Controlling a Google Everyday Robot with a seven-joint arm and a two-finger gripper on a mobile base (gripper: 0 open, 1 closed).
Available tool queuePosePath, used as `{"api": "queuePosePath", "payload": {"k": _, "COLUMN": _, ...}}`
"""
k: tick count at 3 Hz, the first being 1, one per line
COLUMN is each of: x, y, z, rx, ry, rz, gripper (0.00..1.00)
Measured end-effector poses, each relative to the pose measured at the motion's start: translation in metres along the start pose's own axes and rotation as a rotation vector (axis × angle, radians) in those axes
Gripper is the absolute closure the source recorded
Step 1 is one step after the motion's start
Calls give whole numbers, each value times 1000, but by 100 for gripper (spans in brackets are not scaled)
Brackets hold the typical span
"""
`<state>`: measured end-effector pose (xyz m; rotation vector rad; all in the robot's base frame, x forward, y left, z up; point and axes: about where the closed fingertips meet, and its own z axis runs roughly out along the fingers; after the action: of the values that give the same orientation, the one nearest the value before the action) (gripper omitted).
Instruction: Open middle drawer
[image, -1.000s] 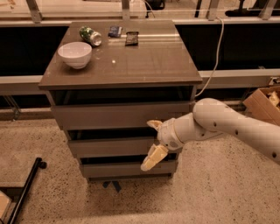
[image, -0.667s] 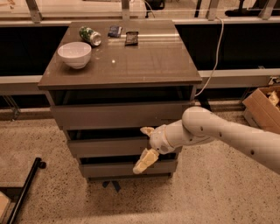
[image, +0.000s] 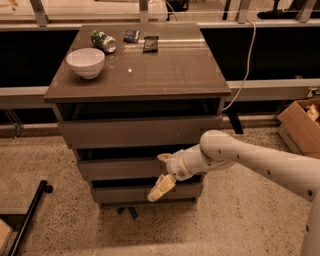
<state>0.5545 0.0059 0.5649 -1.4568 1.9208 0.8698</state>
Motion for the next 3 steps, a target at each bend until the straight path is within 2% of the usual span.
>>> {"api": "queuePosePath", "payload": {"k": 1, "x": 14, "y": -5, "z": -1, "rx": 65, "ry": -54, "rz": 68, "gripper": 0}}
{"api": "queuePosePath", "payload": {"k": 3, "x": 68, "y": -61, "z": -11, "rx": 166, "ry": -111, "rz": 146, "gripper": 0}}
